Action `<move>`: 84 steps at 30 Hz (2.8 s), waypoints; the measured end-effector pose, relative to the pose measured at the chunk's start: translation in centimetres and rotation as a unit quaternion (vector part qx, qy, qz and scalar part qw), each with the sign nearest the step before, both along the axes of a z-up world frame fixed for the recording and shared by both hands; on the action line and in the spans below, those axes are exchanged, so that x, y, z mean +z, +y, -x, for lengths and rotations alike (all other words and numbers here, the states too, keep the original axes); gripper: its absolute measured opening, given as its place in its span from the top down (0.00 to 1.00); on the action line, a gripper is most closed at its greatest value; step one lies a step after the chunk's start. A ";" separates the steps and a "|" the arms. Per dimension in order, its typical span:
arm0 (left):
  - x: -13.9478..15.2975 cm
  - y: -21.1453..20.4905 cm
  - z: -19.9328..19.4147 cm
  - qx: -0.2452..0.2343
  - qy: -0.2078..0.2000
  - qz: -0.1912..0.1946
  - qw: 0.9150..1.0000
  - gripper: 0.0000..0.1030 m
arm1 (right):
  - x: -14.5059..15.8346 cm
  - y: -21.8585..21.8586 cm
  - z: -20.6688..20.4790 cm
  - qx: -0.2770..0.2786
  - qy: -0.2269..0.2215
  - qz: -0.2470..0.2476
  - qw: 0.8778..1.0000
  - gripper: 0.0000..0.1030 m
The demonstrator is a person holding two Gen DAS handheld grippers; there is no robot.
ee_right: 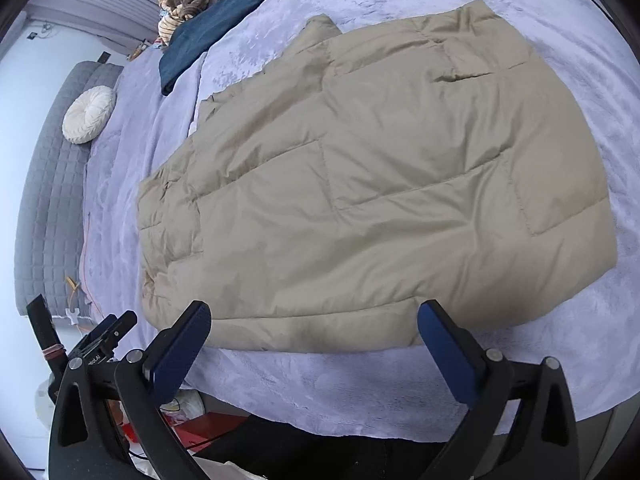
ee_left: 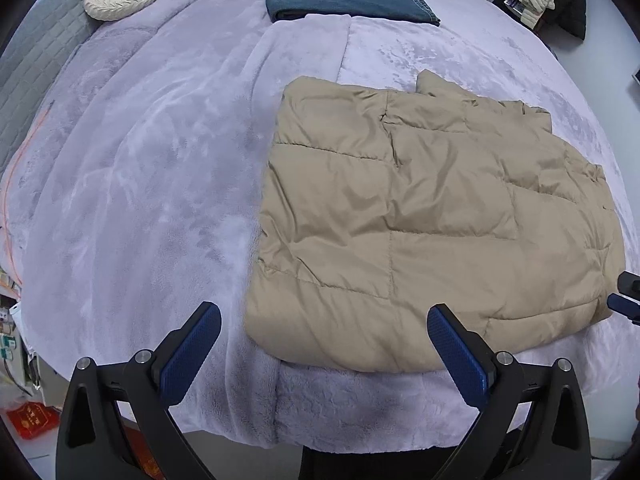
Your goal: Fold large clothes
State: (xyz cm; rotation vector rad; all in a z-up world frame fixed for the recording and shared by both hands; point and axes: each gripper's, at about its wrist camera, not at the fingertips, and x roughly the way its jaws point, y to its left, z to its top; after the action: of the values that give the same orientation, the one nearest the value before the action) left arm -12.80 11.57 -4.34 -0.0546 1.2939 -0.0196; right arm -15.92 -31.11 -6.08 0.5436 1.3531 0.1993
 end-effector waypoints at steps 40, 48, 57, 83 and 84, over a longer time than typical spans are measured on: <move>-11.0 5.8 -12.3 -0.104 0.118 0.352 0.923 0.00 | -5.3 9.8 -4.2 -0.009 0.088 0.065 0.994 0.00; -12.4 4.8 -14.2 -0.171 0.132 0.325 0.921 0.00 | -5.6 10.1 -4.5 -0.004 0.093 0.077 0.993 0.00; -11.7 1.9 -14.9 -0.171 0.130 0.431 0.876 0.00 | -5.8 9.9 -4.4 -0.004 0.087 0.071 0.994 0.00; 2.4 -5.4 -11.6 -0.121 0.102 0.381 0.911 0.70 | -3.8 4.7 -9.0 -0.023 -0.040 0.052 0.998 0.91; 3.5 -6.1 -11.7 -0.115 0.101 0.377 0.913 0.70 | -4.5 4.6 -9.8 -0.019 -0.042 0.043 0.998 0.92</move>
State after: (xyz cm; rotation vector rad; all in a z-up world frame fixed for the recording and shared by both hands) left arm -1.14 5.50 -0.85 -0.5796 1.4280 -0.7357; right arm -6.16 -26.49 -10.56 0.4846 1.2635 0.1305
